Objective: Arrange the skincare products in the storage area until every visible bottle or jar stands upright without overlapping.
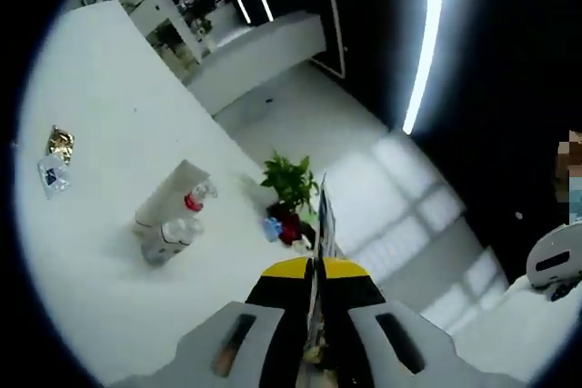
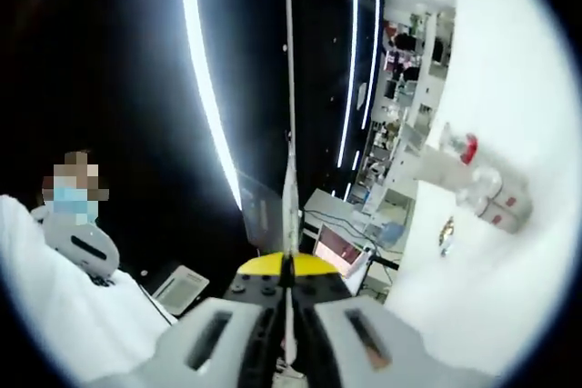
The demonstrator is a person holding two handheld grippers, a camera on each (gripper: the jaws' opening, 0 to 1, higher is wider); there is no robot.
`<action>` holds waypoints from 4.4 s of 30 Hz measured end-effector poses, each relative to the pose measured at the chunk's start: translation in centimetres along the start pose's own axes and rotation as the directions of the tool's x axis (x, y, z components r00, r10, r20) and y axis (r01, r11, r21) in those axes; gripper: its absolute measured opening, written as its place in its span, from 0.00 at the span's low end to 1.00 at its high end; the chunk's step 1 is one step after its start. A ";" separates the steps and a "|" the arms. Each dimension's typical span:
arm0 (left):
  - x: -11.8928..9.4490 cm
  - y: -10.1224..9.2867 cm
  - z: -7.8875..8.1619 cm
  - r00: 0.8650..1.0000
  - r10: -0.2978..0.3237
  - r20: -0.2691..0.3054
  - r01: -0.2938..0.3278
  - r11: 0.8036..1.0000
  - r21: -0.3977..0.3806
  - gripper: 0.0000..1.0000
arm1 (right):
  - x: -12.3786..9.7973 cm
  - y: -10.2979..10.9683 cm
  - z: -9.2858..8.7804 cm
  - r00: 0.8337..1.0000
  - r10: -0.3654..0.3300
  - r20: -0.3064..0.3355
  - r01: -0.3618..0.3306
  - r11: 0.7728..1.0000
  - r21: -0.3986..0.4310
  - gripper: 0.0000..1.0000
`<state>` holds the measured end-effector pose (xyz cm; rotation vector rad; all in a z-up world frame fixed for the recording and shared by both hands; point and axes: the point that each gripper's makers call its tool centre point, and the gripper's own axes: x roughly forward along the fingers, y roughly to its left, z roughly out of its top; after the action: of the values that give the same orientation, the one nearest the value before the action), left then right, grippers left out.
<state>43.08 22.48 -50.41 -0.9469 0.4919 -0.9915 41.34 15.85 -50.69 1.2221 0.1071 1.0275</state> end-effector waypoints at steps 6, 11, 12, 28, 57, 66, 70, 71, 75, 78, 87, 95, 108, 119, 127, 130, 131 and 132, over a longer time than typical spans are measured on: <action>-0.2 0.6 -2.4 0.999 -0.005 -0.046 0.004 1.000 -0.021 0.14 | 0.4 0.1 -0.3 1.000 -0.012 -0.008 0.012 1.000 -0.001 0.00; -0.7 1.1 -3.5 0.998 0.003 -0.062 -0.006 0.998 -0.056 0.04 | 0.3 -0.9 -0.3 0.998 -0.062 0.001 0.062 0.998 0.007 0.01; -0.8 1.1 -3.6 0.998 -0.001 -0.059 -0.003 0.998 -0.067 0.03 | 0.3 -1.3 -0.4 0.997 -0.082 -0.005 0.082 0.997 0.003 0.01; -2.8 2.1 -3.5 1.000 0.021 0.011 -0.019 0.987 -0.160 0.00 | 1.0 -4.3 -2.4 0.959 -0.264 -0.099 0.235 0.942 -0.241 0.06; -4.3 8.3 -1.9 0.976 0.183 0.115 -0.144 0.948 -0.284 0.00 | 0.2 -7.9 -4.7 0.855 -0.463 -0.235 0.275 0.788 -0.552 0.62; -4.0 11.1 -2.1 0.963 0.253 0.097 -0.214 0.929 -0.303 0.00 | -0.7 -9.1 -4.3 0.819 -0.527 -0.226 0.306 0.735 -0.605 0.77; -3.9 12.5 -2.3 0.953 0.292 0.083 -0.254 0.918 -0.305 0.00 | -1.1 -9.6 -4.2 0.803 -0.551 -0.227 0.316 0.717 -0.622 0.80; -3.9 12.8 -2.3 0.951 0.300 0.080 -0.263 0.914 -0.308 0.00 | -1.2 -9.7 -4.2 0.800 -0.556 -0.227 0.317 0.712 -0.626 0.81; -3.9 14.4 -2.3 0.938 0.339 0.078 -0.299 0.900 -0.318 0.00 | -1.7 -10.2 -4.2 0.779 -0.583 -0.231 0.323 0.689 -0.649 0.85; -3.8 15.3 -2.4 0.928 0.365 0.070 -0.326 0.890 -0.320 0.00 | -2.0 -10.5 -4.1 0.766 -0.599 -0.232 0.329 0.676 -0.660 0.87; -3.2 18.6 -2.6 0.906 0.421 0.046 -0.386 0.866 -0.319 0.00 | -3.0 -11.3 -3.4 0.736 -0.642 -0.214 0.355 0.635 -0.686 0.95; -2.5 20.6 -2.9 0.890 0.455 0.034 -0.422 0.850 -0.316 0.00 | -3.9 -12.0 -3.0 0.711 -0.673 -0.204 0.376 0.609 -0.698 0.99; -2.6 24.3 -4.2 0.844 0.536 0.021 -0.511 0.815 -0.275 0.00 | -4.8 -12.3 -2.1 0.696 -0.696 -0.176 0.409 0.586 -0.700 0.99; -3.5 26.4 -5.1 0.783 0.622 -0.007 -0.607 0.761 -0.230 0.00 | -5.1 -12.6 -1.9 0.685 -0.709 -0.167 0.415 0.569 -0.710 0.99; -3.4 27.1 -5.1 0.751 0.661 -0.014 -0.655 0.741 -0.152 0.03 | -5.2 -12.6 -1.9 0.685 -0.710 -0.165 0.416 0.567 -0.710 0.99; -3.2 27.1 -5.0 0.742 0.671 -0.015 -0.668 0.737 -0.105 0.04 | -5.2 -12.6 -1.9 0.684 -0.710 -0.166 0.417 0.567 -0.710 0.99; -3.2 27.1 -4.9 0.738 0.674 -0.018 -0.673 0.735 -0.081 0.04 | -5.2 -12.6 -1.9 0.684 -0.711 -0.166 0.417 0.567 -0.710 0.99; -3.3 27.1 -4.9 0.735 0.678 -0.019 -0.677 0.733 -0.060 0.05 | -5.2 -12.6 -1.9 0.684 -0.711 -0.166 0.417 0.567 -0.711 0.99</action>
<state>50.98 28.97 -76.18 -0.7282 0.8005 -0.3002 44.75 13.95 -63.92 0.2496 0.4637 0.6244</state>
